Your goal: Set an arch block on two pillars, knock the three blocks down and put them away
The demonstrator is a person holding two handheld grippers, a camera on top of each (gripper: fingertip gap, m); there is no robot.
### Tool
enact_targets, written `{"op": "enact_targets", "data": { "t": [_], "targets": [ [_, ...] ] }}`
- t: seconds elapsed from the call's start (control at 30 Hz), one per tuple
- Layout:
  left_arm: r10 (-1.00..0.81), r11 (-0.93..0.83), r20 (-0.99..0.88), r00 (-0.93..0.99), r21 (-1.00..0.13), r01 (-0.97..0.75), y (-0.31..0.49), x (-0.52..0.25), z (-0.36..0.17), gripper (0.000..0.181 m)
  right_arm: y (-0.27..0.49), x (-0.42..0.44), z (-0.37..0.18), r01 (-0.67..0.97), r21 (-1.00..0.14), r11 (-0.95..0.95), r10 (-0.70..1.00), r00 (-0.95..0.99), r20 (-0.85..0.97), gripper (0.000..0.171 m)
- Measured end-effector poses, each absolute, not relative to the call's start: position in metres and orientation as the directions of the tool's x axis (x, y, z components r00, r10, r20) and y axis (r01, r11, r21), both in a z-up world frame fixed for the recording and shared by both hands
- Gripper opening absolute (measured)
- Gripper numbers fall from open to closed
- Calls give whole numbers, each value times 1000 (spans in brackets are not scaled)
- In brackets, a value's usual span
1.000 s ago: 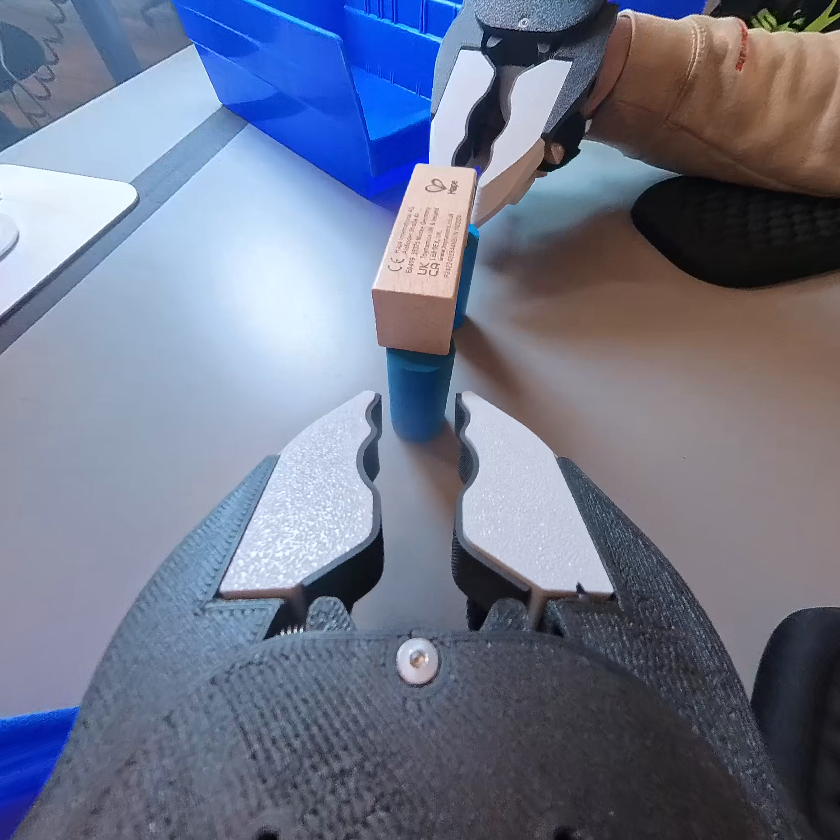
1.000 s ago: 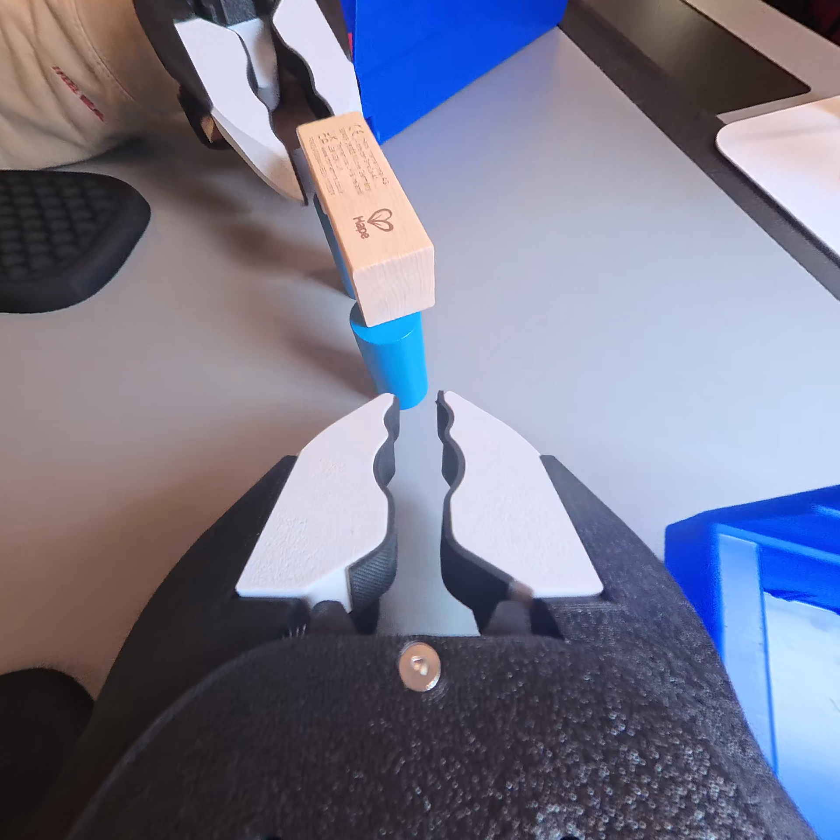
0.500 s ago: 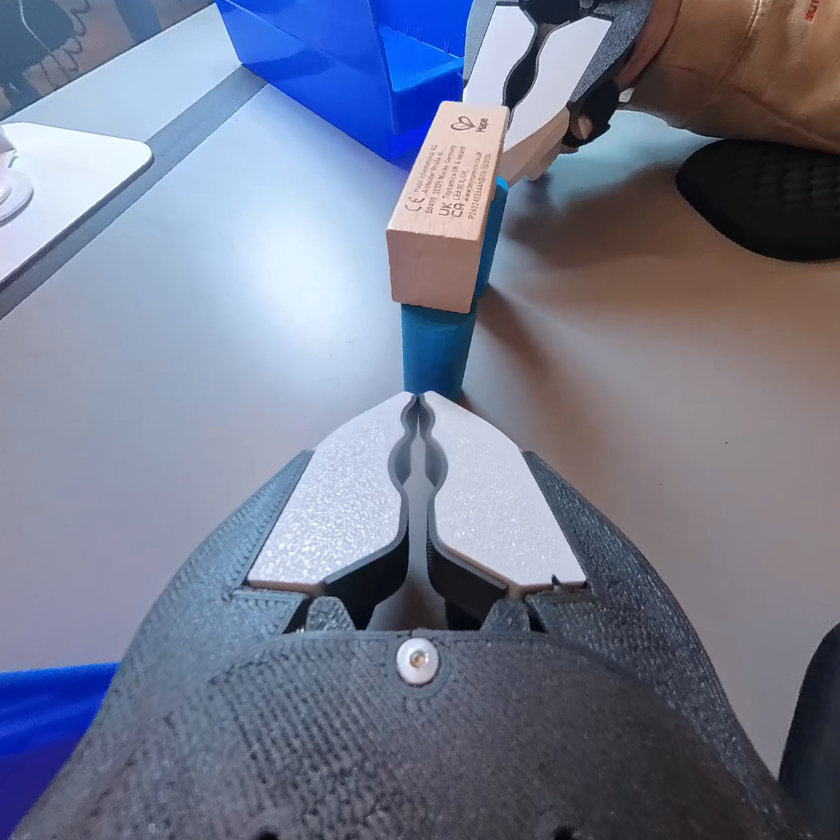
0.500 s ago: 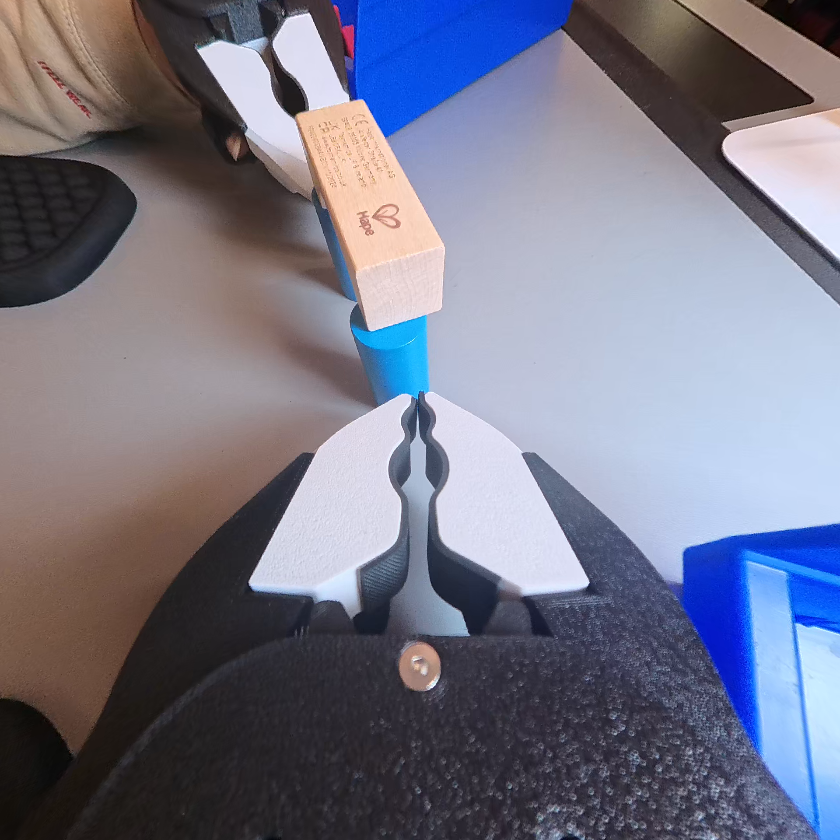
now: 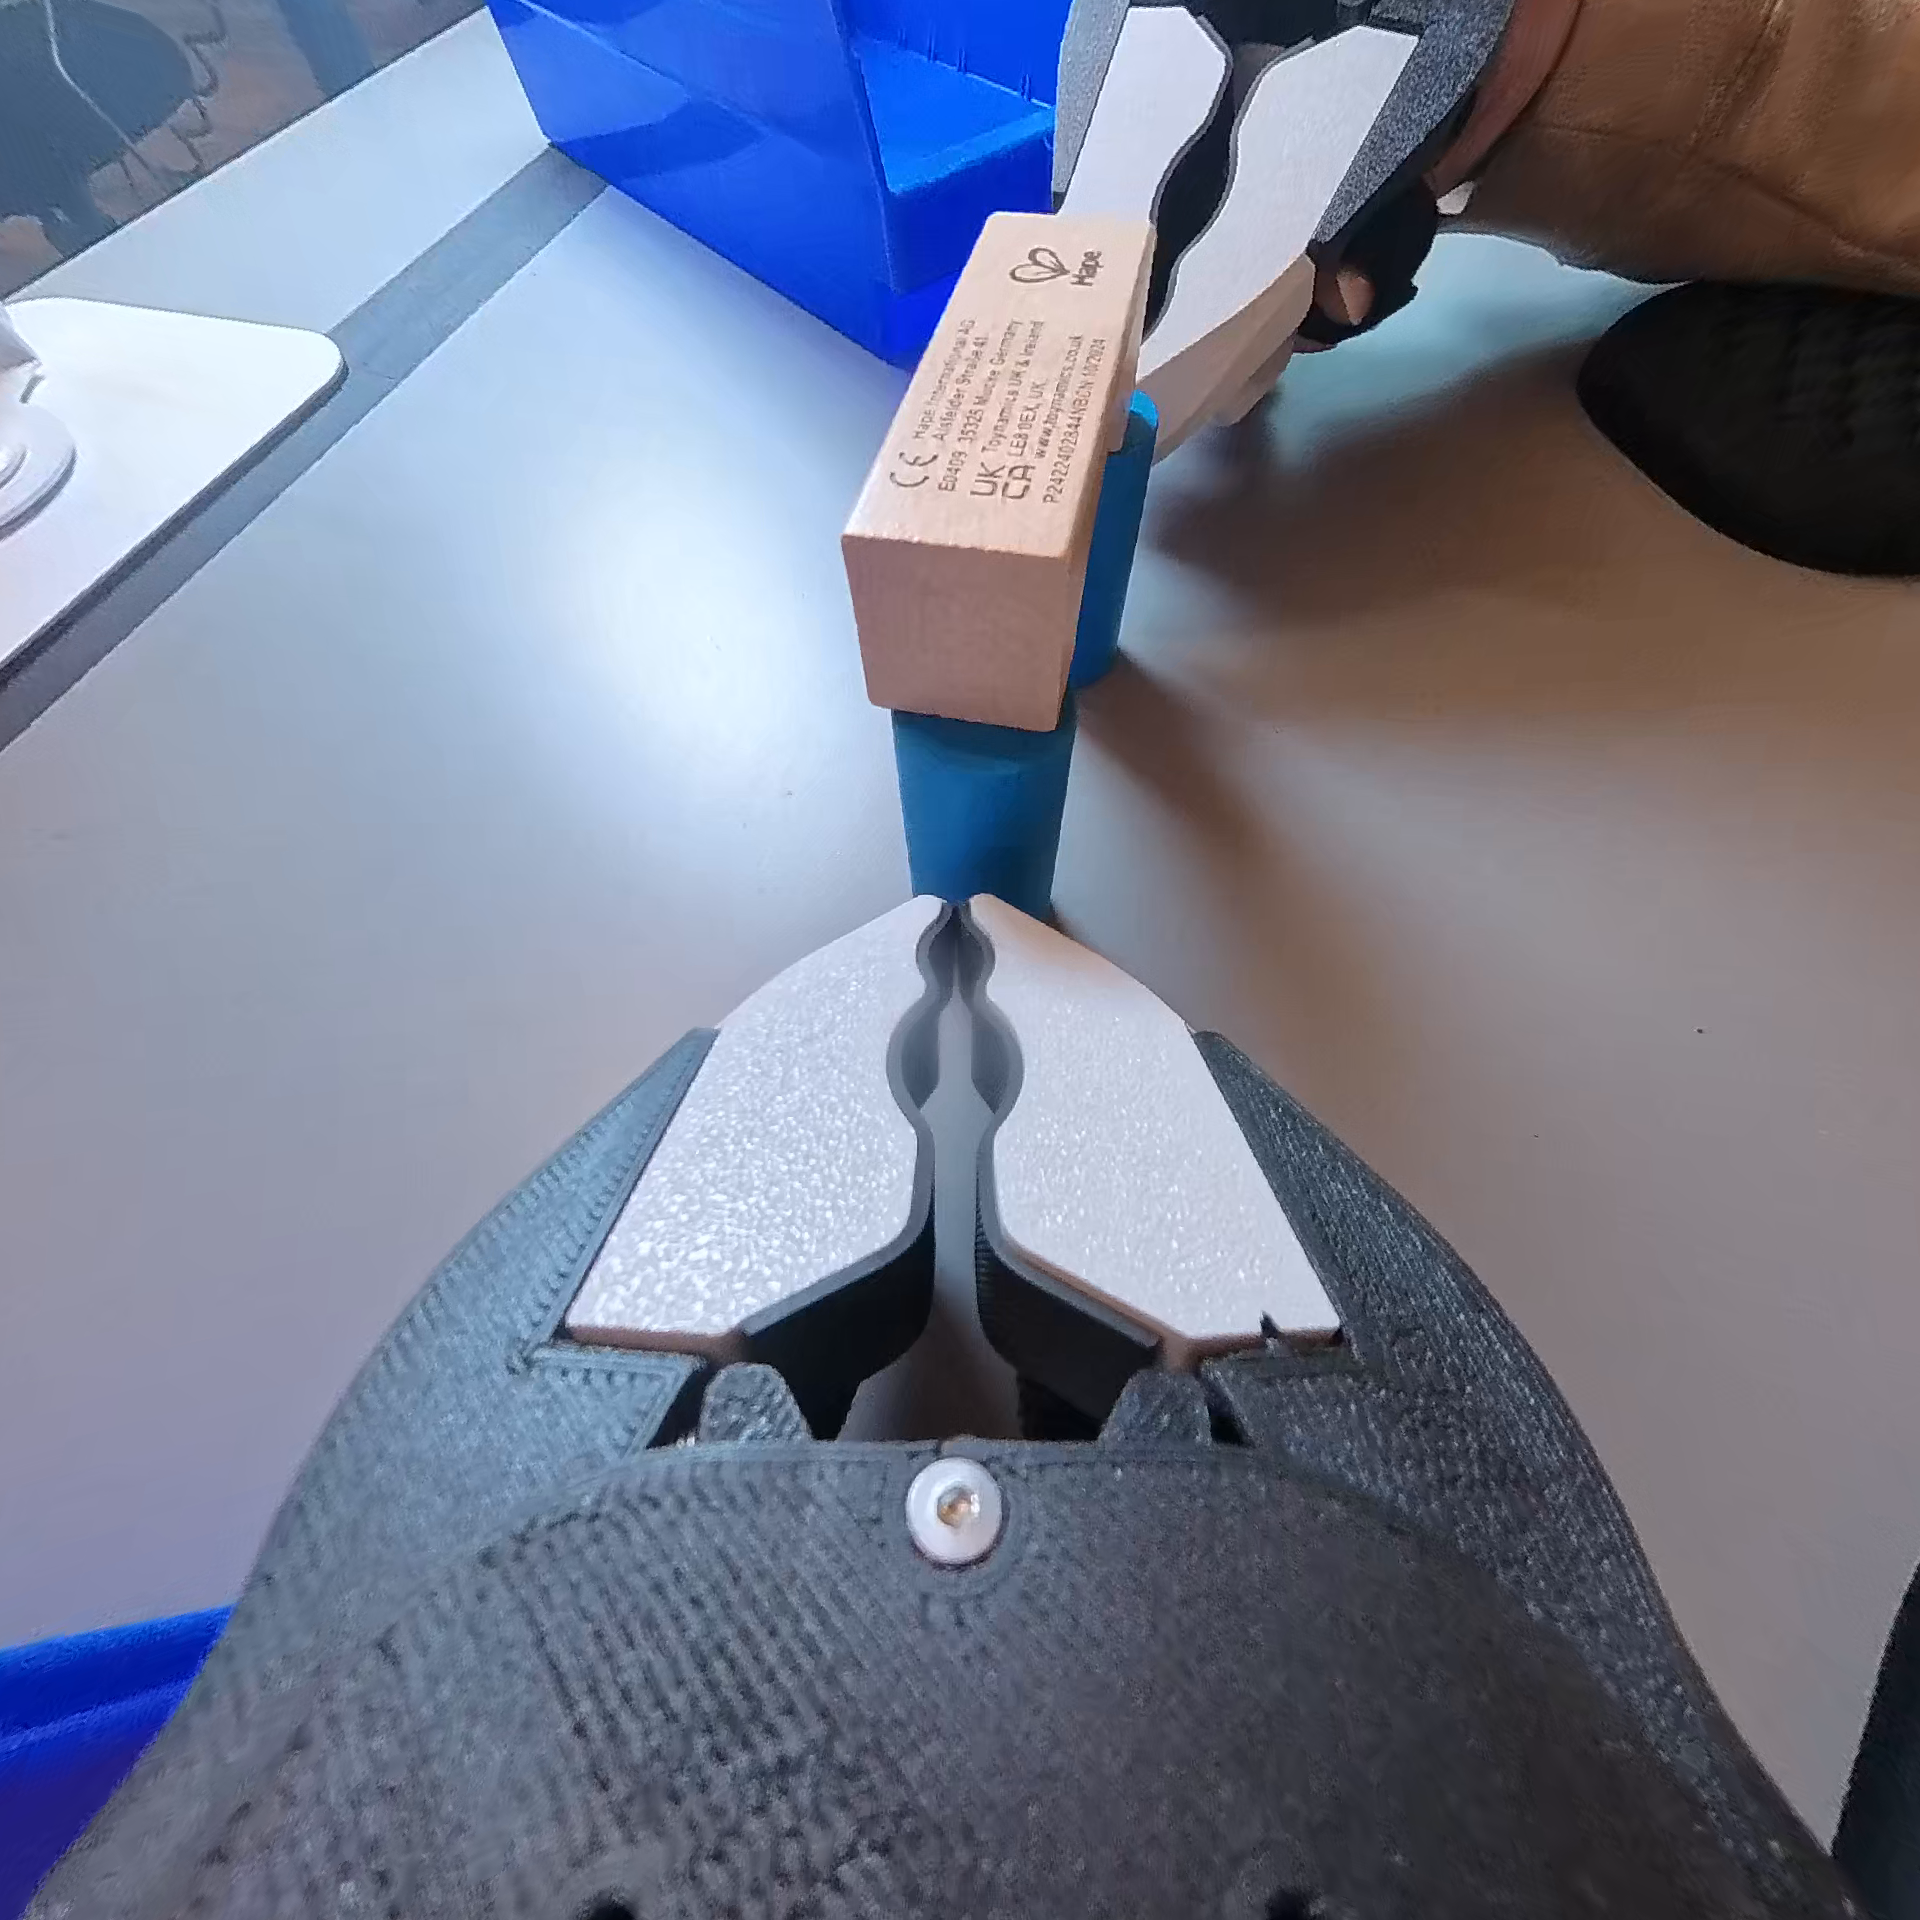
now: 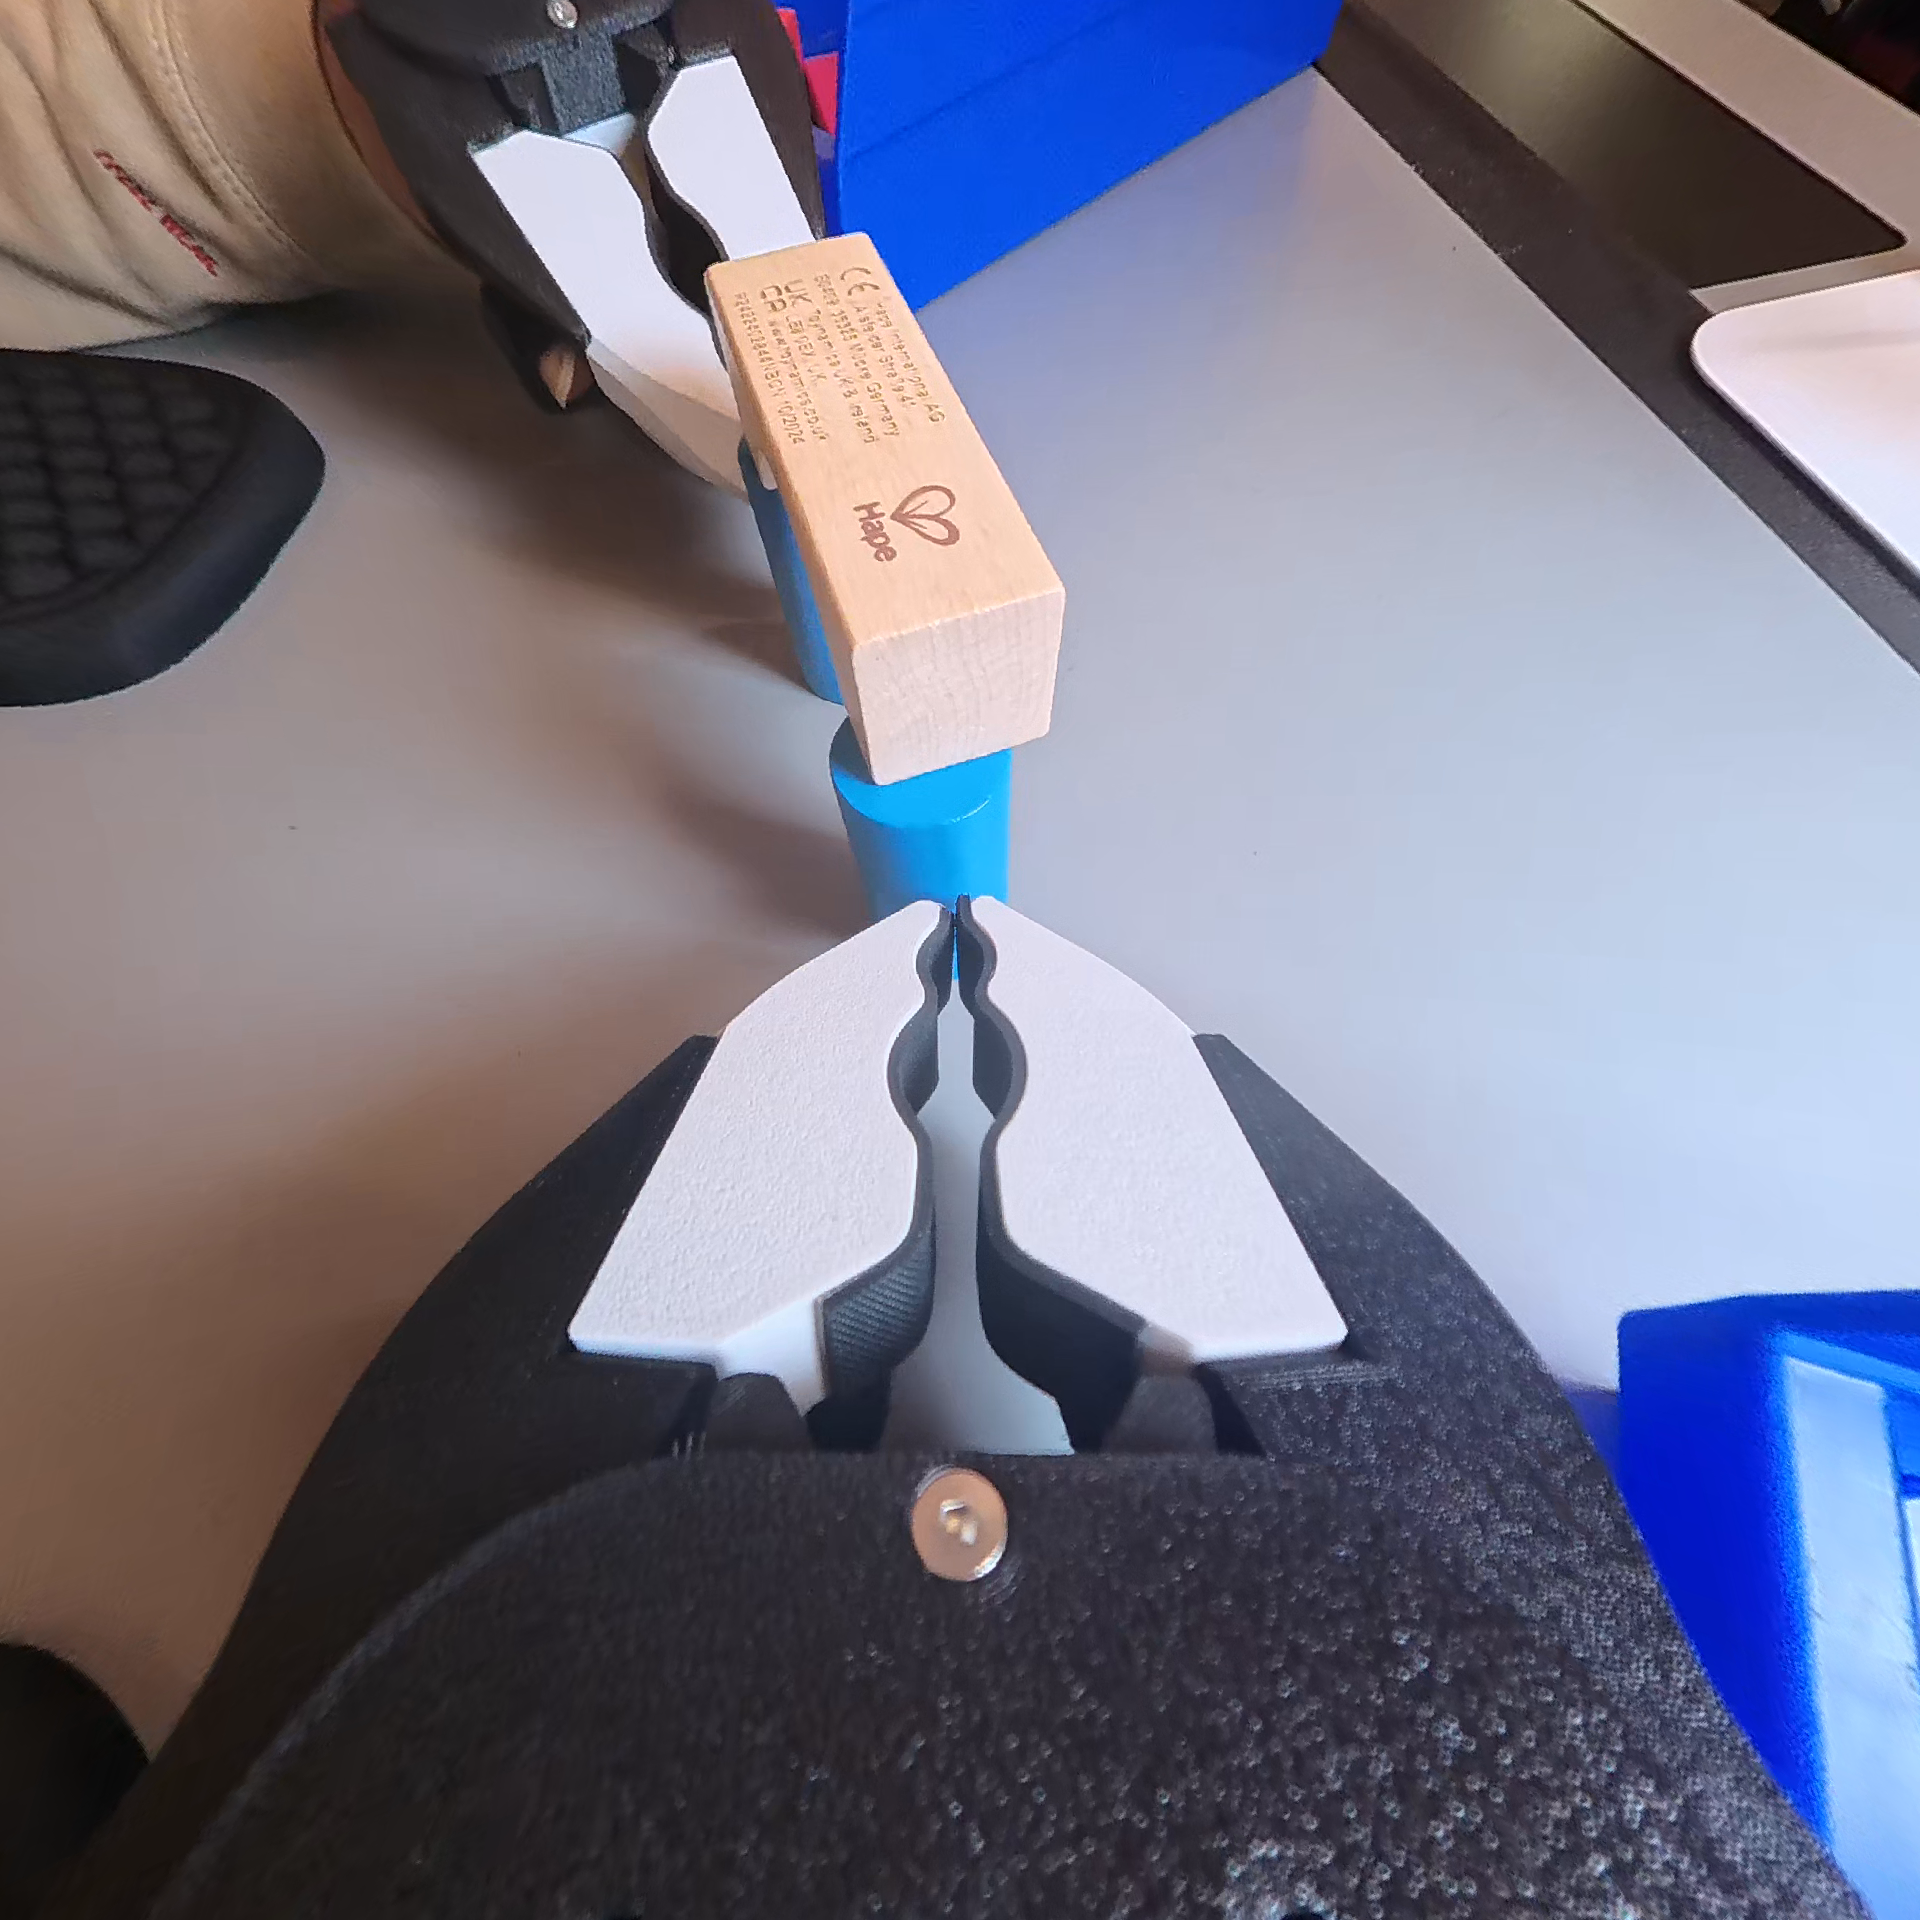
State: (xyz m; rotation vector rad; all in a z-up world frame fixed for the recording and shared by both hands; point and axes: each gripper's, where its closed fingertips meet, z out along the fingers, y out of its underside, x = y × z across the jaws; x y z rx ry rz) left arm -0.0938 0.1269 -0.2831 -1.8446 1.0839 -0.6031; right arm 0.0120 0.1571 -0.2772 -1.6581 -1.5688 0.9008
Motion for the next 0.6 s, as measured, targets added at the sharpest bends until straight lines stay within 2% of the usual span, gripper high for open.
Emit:
{"op": "enact_targets", "data": {
  "t": [0.6],
  "targets": [
    [-864, -218, -38, 502, -871, -441, 129, -87, -283, 0, 155, 9, -280, 540, -840, -45, 999, 30, -34, 1]
  ]
}}
